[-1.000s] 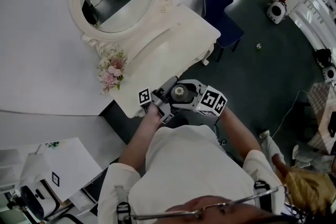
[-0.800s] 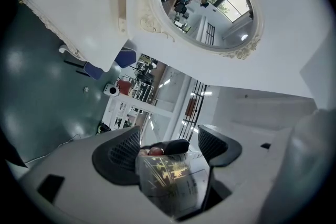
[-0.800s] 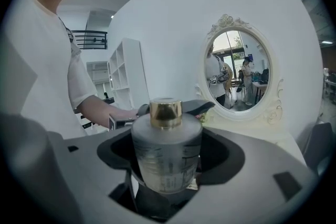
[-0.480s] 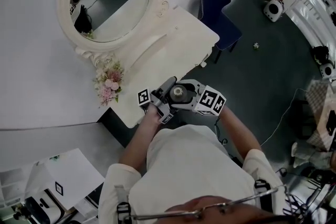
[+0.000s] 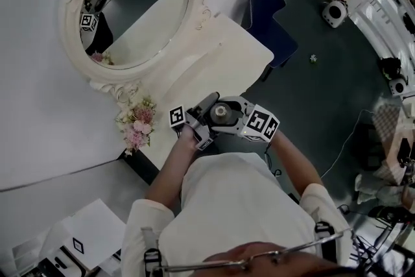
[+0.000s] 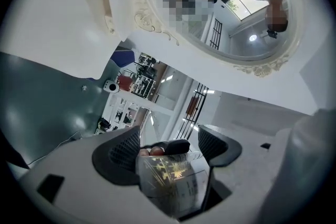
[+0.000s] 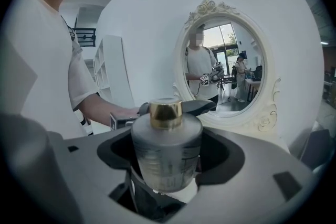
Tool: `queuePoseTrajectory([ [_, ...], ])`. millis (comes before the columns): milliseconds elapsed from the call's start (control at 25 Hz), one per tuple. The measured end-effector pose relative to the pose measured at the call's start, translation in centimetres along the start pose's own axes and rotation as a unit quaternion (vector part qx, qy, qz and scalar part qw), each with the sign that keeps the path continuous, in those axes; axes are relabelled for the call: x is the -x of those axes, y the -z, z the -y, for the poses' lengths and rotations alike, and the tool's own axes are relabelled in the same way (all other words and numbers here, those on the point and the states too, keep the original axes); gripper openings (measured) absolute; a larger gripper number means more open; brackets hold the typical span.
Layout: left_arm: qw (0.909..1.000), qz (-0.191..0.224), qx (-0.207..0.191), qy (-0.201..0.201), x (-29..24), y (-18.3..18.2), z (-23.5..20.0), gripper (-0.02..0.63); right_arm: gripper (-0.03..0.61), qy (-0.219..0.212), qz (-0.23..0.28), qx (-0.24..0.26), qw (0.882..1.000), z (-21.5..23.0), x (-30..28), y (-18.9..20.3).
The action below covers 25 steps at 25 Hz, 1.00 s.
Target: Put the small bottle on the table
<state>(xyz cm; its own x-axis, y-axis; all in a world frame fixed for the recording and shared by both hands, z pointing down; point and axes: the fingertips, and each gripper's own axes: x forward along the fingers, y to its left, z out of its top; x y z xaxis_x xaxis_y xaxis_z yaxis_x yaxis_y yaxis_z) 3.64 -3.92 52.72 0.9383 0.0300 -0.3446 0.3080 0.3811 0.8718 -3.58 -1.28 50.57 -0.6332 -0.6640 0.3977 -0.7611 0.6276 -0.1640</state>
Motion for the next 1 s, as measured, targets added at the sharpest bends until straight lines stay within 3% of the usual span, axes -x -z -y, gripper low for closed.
queuePoseTrajectory([
  [440, 0.9998, -0.011, -0.001, -0.015, -0.6, -4.9, 0.9, 0.336, 0.344, 0.01, 0.006, -0.022, 1.0, 4.2, -2.8, -1.4],
  [760, 0.9998, 0.015, 0.002, -0.01, -2.0, -7.6, 0.9, 0.336, 0.344, -0.004, -0.002, -0.014, 1.0, 7.1, -3.3, -1.5],
  [1000, 0.9987, 0.048, -0.015, -0.014, -3.7, -9.9, -0.1, 0.336, 0.344, -0.042, -0.004, -0.002, 0.999, 10.0, -2.7, -1.2],
])
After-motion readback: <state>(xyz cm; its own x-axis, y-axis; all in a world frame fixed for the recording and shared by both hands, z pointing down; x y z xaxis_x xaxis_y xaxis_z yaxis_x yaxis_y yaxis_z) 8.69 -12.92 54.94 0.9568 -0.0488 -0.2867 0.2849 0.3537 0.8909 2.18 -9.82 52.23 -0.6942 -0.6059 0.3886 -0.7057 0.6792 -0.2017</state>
